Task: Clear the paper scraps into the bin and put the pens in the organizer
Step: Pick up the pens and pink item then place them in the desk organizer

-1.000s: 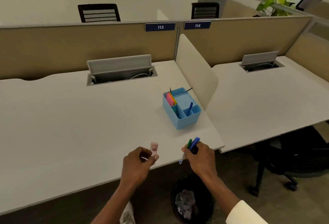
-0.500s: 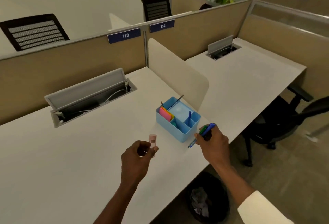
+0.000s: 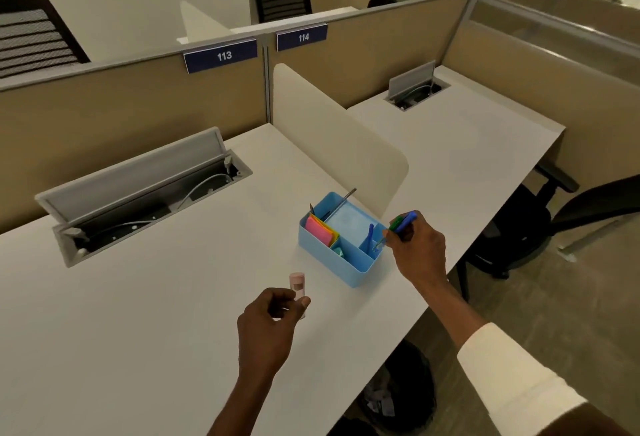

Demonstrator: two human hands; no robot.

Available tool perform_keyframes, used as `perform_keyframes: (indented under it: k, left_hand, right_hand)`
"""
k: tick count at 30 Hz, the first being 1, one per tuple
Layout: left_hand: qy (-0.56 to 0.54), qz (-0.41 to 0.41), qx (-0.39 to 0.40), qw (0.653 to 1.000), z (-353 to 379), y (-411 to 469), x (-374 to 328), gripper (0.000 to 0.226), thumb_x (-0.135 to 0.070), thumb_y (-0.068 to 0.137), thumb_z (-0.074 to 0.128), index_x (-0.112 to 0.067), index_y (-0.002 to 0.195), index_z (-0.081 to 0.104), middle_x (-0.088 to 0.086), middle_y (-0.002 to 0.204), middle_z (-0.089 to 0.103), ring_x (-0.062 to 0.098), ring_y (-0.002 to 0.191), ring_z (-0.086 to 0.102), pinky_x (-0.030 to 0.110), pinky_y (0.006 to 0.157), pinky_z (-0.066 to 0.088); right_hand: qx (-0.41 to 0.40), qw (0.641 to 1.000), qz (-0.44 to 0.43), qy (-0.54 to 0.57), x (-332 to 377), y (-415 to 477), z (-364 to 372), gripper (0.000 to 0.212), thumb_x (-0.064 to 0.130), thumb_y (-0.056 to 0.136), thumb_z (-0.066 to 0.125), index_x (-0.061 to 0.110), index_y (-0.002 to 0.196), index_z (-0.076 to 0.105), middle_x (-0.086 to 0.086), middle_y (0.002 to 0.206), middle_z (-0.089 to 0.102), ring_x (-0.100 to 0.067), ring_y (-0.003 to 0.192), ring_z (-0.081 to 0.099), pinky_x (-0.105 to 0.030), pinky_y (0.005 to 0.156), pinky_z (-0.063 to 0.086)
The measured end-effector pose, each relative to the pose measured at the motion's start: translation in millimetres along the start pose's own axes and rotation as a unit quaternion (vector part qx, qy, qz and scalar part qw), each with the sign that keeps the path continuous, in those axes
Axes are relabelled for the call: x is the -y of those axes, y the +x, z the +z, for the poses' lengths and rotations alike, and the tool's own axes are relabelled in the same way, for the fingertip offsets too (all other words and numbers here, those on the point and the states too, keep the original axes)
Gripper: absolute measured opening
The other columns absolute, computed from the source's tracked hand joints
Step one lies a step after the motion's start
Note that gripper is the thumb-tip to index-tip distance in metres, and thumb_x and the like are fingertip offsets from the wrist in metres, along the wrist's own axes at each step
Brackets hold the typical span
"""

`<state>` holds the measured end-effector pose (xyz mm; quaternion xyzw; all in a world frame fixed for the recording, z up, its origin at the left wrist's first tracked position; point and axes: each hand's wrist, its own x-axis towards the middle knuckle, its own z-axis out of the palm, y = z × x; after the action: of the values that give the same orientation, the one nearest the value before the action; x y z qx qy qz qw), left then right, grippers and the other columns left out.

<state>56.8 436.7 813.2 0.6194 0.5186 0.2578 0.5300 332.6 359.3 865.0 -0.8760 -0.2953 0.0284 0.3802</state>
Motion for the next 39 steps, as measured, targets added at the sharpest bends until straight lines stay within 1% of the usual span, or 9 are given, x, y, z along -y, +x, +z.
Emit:
perform_keyframes:
  k: [3, 5, 8, 13, 16, 25, 31, 35, 39]
  left_hand:
    - [0.005, -0.003, -0.012, 1.000, -2, 11, 0, 0.018, -0.042, 0.081, 0.088, -0.034, 0.091, 0.076, -0.019, 0.083, 0.078, 0.003, 0.079, 0.075, 0.033, 0.073, 0.063]
    - [0.009, -0.003, -0.028, 1.000, -4, 19, -2, 0.018, -0.041, 0.081, 0.089, -0.033, 0.090, 0.075, -0.021, 0.083, 0.077, 0.000, 0.077, 0.074, 0.029, 0.071, 0.059]
    - [0.013, -0.016, -0.054, 0.998, -6, 32, -5, 0.018, -0.041, 0.082, 0.088, -0.032, 0.091, 0.075, -0.015, 0.083, 0.079, 0.005, 0.077, 0.076, 0.036, 0.075, 0.064]
    - [0.019, -0.030, -0.061, 0.997, 10, 45, -13, 0.019, -0.040, 0.083, 0.088, -0.030, 0.094, 0.077, -0.006, 0.085, 0.081, 0.015, 0.081, 0.078, 0.045, 0.080, 0.066]
    - [0.030, -0.033, -0.059, 0.997, 25, 49, -18, 0.019, -0.041, 0.083, 0.088, -0.031, 0.094, 0.077, -0.007, 0.085, 0.080, 0.014, 0.081, 0.077, 0.044, 0.079, 0.066]
    - [0.051, -0.047, -0.049, 0.996, 69, 51, -16, 0.022, -0.047, 0.081, 0.087, -0.035, 0.095, 0.076, -0.015, 0.084, 0.080, 0.004, 0.080, 0.076, 0.036, 0.077, 0.067]
    - [0.065, -0.027, -0.007, 0.997, 99, 42, -26, 0.019, -0.045, 0.081, 0.087, -0.038, 0.093, 0.075, -0.029, 0.085, 0.075, -0.002, 0.084, 0.073, 0.010, 0.064, 0.055]
    - [0.058, -0.001, 0.024, 0.998, 122, 34, -36, 0.020, -0.042, 0.079, 0.090, -0.042, 0.094, 0.077, -0.020, 0.087, 0.078, -0.001, 0.088, 0.072, 0.007, 0.068, 0.055]
    - [0.059, 0.031, 0.043, 0.997, 141, 28, -49, 0.023, -0.043, 0.081, 0.088, -0.055, 0.091, 0.071, -0.032, 0.089, 0.075, -0.007, 0.093, 0.070, 0.004, 0.070, 0.054]
  right_hand:
    - [0.016, 1.000, -0.018, 0.005, -11, 11, 14, 0.025, 0.024, 0.088, 0.083, 0.011, 0.094, 0.063, -0.002, 0.079, 0.074, -0.021, 0.071, 0.069, -0.020, 0.062, 0.050]
    - [0.032, 0.999, -0.033, 0.006, -17, 18, 24, 0.025, 0.023, 0.089, 0.083, 0.011, 0.093, 0.062, -0.002, 0.079, 0.074, -0.020, 0.070, 0.069, -0.017, 0.061, 0.048]
    - [0.069, 0.997, -0.035, 0.008, -28, 27, 37, 0.025, 0.023, 0.089, 0.083, 0.011, 0.091, 0.062, 0.002, 0.075, 0.071, -0.018, 0.068, 0.067, -0.013, 0.060, 0.043]
    - [0.097, 0.995, -0.029, 0.016, -47, 36, 51, 0.028, 0.018, 0.084, 0.088, 0.014, 0.085, 0.060, -0.003, 0.081, 0.069, -0.026, 0.073, 0.068, -0.038, 0.068, 0.056]
    - [0.111, 0.993, -0.027, 0.005, -62, 38, 57, 0.031, 0.021, 0.081, 0.090, 0.019, 0.088, 0.060, -0.004, 0.088, 0.067, -0.025, 0.075, 0.067, -0.041, 0.070, 0.056]
    - [0.173, 0.983, -0.059, 0.018, -86, 35, 72, 0.038, 0.031, 0.075, 0.093, 0.029, 0.098, 0.062, 0.016, 0.084, 0.058, -0.002, 0.074, 0.060, -0.013, 0.065, 0.042]
    - [0.134, 0.987, -0.080, 0.040, -86, 21, 43, 0.037, 0.036, 0.084, 0.087, 0.029, 0.111, 0.062, 0.013, 0.077, 0.057, -0.005, 0.068, 0.058, -0.009, 0.062, 0.042]
    - [0.138, 0.976, -0.083, 0.145, -67, 5, 19, 0.030, 0.044, 0.091, 0.074, 0.021, 0.108, 0.067, 0.012, 0.082, 0.063, -0.012, 0.076, 0.063, -0.010, 0.063, 0.049]
    - [0.172, 0.963, -0.083, 0.193, -58, -5, 8, 0.030, 0.040, 0.090, 0.075, 0.016, 0.109, 0.071, 0.009, 0.092, 0.069, -0.014, 0.085, 0.069, -0.015, 0.065, 0.056]
